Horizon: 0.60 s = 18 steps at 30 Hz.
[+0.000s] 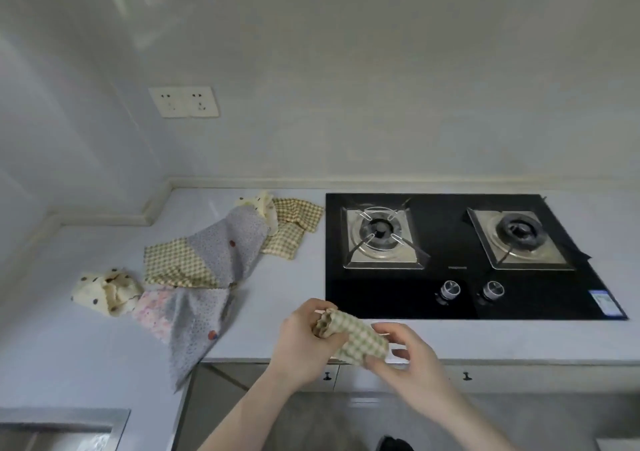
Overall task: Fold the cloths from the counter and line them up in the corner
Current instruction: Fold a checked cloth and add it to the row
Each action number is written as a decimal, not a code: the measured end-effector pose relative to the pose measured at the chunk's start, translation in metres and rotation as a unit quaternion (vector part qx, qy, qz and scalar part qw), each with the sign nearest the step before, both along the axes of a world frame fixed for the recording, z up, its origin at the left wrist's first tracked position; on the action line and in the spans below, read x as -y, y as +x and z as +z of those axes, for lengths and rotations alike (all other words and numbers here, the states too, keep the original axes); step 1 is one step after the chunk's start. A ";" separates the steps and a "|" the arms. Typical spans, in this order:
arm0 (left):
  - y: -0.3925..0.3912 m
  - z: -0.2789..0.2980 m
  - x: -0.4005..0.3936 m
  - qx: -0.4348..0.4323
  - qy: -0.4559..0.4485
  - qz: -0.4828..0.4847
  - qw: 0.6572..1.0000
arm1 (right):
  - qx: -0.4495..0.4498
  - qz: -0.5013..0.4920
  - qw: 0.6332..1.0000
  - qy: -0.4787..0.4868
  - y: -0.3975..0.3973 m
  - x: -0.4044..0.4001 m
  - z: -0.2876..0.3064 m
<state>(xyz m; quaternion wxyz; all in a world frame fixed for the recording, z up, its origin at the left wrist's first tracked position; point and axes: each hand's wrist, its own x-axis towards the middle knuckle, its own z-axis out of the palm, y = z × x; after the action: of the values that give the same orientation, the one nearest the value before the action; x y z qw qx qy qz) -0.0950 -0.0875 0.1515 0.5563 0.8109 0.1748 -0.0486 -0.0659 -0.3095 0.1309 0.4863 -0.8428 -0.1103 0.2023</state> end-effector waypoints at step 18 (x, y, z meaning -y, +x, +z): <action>0.118 0.067 0.226 0.092 0.094 -0.253 0.958 | -0.011 -0.287 0.944 0.164 0.015 0.232 0.052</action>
<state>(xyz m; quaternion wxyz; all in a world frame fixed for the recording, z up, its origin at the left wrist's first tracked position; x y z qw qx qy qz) 0.0233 -0.3136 0.2183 0.4603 0.8785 -0.0841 -0.0963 -0.0505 -0.5419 0.1826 0.6563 -0.7451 0.1106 0.0427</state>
